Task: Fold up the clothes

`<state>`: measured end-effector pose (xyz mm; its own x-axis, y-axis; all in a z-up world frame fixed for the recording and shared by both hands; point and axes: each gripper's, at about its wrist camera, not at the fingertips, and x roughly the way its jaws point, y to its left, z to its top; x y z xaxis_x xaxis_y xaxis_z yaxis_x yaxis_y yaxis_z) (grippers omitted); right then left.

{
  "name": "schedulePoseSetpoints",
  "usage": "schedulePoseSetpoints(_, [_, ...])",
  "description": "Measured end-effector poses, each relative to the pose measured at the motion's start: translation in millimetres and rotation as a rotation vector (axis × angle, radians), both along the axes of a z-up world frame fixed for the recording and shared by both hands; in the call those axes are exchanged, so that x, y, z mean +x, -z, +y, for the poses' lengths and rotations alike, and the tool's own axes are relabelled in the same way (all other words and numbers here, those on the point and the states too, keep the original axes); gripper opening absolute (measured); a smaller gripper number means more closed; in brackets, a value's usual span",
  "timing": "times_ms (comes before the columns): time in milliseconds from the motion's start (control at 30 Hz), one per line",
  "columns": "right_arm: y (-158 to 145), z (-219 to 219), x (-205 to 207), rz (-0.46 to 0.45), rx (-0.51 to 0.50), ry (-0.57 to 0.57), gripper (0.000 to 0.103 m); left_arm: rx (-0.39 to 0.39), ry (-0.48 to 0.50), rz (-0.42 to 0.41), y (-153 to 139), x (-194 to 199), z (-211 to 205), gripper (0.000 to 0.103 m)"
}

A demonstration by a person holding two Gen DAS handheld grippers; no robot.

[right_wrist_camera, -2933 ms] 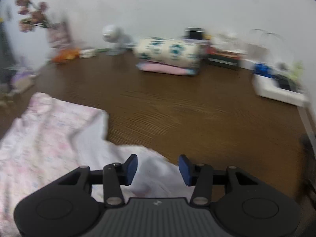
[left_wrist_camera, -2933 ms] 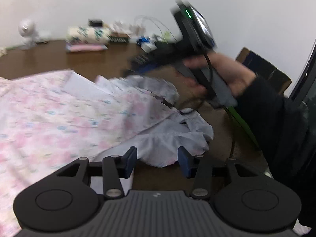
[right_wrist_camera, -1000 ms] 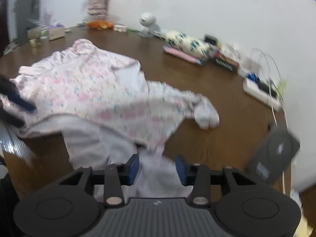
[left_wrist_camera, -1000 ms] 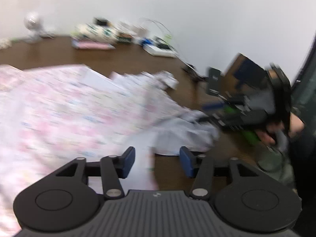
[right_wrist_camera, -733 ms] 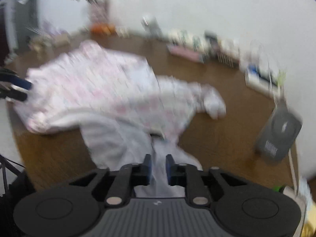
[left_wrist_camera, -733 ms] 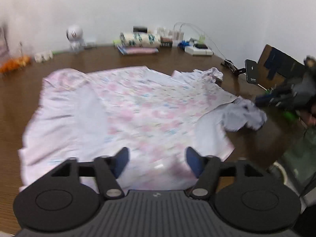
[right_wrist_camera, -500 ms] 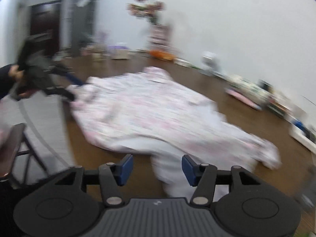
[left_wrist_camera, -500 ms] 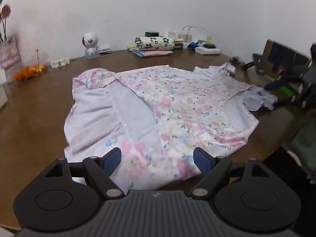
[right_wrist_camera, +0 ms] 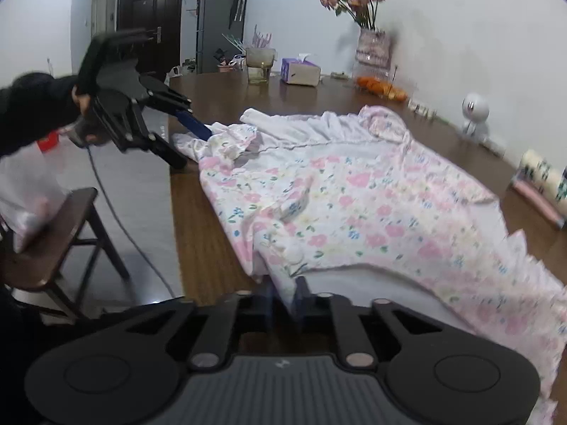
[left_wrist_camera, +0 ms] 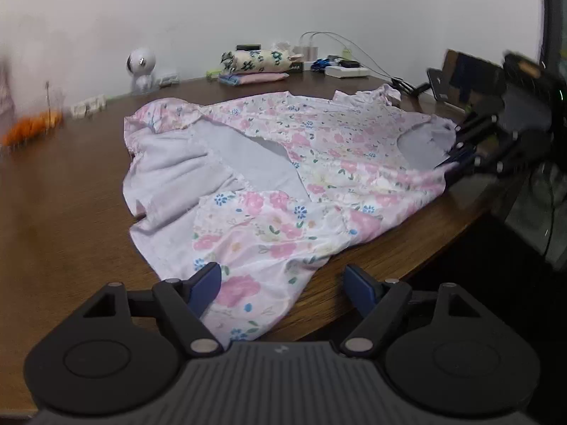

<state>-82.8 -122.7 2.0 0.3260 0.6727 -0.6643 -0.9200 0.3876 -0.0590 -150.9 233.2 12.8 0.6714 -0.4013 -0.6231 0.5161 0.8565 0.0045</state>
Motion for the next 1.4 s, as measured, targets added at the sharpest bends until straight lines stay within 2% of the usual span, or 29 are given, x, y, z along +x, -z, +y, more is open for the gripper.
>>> schedulePoseSetpoints(33, [0.7, -1.7, 0.9, 0.022, 0.005, 0.003, 0.003, 0.009, 0.011, -0.003, 0.2, 0.6, 1.4, 0.057])
schedulePoseSetpoints(67, [1.3, -3.8, 1.9, 0.044, 0.011, 0.007, 0.002, 0.018, 0.023, -0.005, 0.4, 1.2, 2.8, 0.047])
schedulePoseSetpoints(100, [1.3, -8.5, 3.3, 0.067, 0.023, 0.015, 0.002, 0.028, 0.034, -0.008, 0.6, 1.8, 4.3, 0.029])
schedulePoseSetpoints(133, [0.5, -13.7, 5.0, 0.092, 0.034, 0.021, 0.001, 0.037, 0.045, -0.011, 0.8, 2.4, 5.7, 0.016])
schedulePoseSetpoints(200, [-0.3, -21.7, 5.7, 0.133, 0.052, 0.025, 0.0, 0.057, 0.089, 0.01, -2.0, 4.5, 6.6, 0.005])
schedulePoseSetpoints(267, [0.3, -28.5, 3.5, 0.158, 0.07, 0.034, 0.0, 0.087, 0.134, 0.014, -9.9, 5.4, 3.0, 0.002])
schedulePoseSetpoints(433, [-13.7, -39.7, 0.7, 0.189, 0.123, 0.05, 0.0, 0.163, 0.235, -0.025, -43.4, 16.6, -4.1, 0.002])
schedulePoseSetpoints(533, [-30.6, -49.3, 18.4, 0.182, 0.192, 0.092, 0.0, 0.193, 0.287, -0.069, -69.6, 52.3, -4.4, 0.002])
schedulePoseSetpoints(633, [-39.6, -49.3, 50.9, 0.171, 0.203, 0.165, 0.0, 0.234, 0.335, -0.059, -80.0, 97.9, -12.2, 0.002])
schedulePoseSetpoints(733, [-33.8, -34.2, 91.5, 0.172, 0.122, 0.232, 0.002, 0.267, 0.338, -0.03, -67.6, 143.4, -21.4, 0.003])
schedulePoseSetpoints(800, [-22.7, -19.6, 112.1, 0.161, 0.041, 0.291, 0.01, 0.269, 0.289, -0.014, -55.9, 162.9, -21.8, 0.005])
schedulePoseSetpoints(833, [-17.7, -12.8, 121.5, 0.153, 0.002, 0.318, 0.011, 0.265, 0.264, -0.004, -53.8, 166.6, -19.5, 0.006])
schedulePoseSetpoints(867, [-17.5, -10.4, 121.1, 0.124, -0.017, 0.321, 0.012, 0.261, 0.24, 0.006, -51.7, 170.2, -17.2, 0.007])
schedulePoseSetpoints(900, [-21.2, -12.5, 116.8, 0.082, -0.022, 0.324, 0.02, 0.237, 0.218, 0.004, -53.7, 167.2, -11.1, 0.008])
schedulePoseSetpoints(933, [-28.5, -20.1, 109.1, 0.034, -0.015, 0.332, 0.024, 0.193, 0.201, 0.0, -58.6, 160.3, -2.5, 0.014])
schedulePoseSetpoints(967, [-37.7, -36.0, 98.7, -0.007, 0.008, 0.342, 0.034, 0.156, 0.185, -0.007, -63.1, 150.9, 4.3, 0.02])
schedulePoseSetpoints(1000, [-46.7, -52.2, 88.2, -0.046, 0.029, 0.351, 0.045, 0.124, 0.169, -0.015, -67.0, 140.2, 9.8, 0.037])
schedulePoseSetpoints(1033, [-54.7, -71.4, 76.7, -0.066, 0.045, 0.362, 0.048, 0.092, 0.153, -0.024, -71.0, 129.4, 15.4, 0.046])
schedulePoseSetpoints(1100, [-59.9, -105.7, 54.6, -0.063, 0.028, 0.389, 0.057, 0.066, 0.144, -0.018, -71.0, 113.5, 14.5, 0.046])
schedulePoseSetpoints(1200, [-47.7, -138.2, 23.4, -0.016, -0.048, 0.431, 0.058, 0.051, 0.162, 0.008, -60.7, 108.4, -0.9, 0.046])
schedulePoseSetpoints(1267, [-33.8, -142.5, 7.1, 0.015, -0.09, 0.412, 0.058, 0.059, 0.17, 0.023, -51.4, 112.8, -12.9, 0.046])
schedulePoseSetpoints(1333, [-22.2, -141.9, 0.2, 0.006, -0.094, 0.385, 0.058, 0.068, 0.175, 0.039, -42.4, 117.9, -24.2, 0.046])
schedulePoseSetpoints(1367, [-17.0, -141.8, 1.0, 0.002, -0.088, 0.384, 0.056, 0.071, 0.174, 0.047, -38.9, 120.2, -28.0, 0.046])
schedulePoseSetpoints(1400, [-11.8, -141.7, 1.7, -0.003, -0.083, 0.382, 0.049, 0.073, 0.17, 0.055, -36.0, 122.4, -30.7, 0.046])
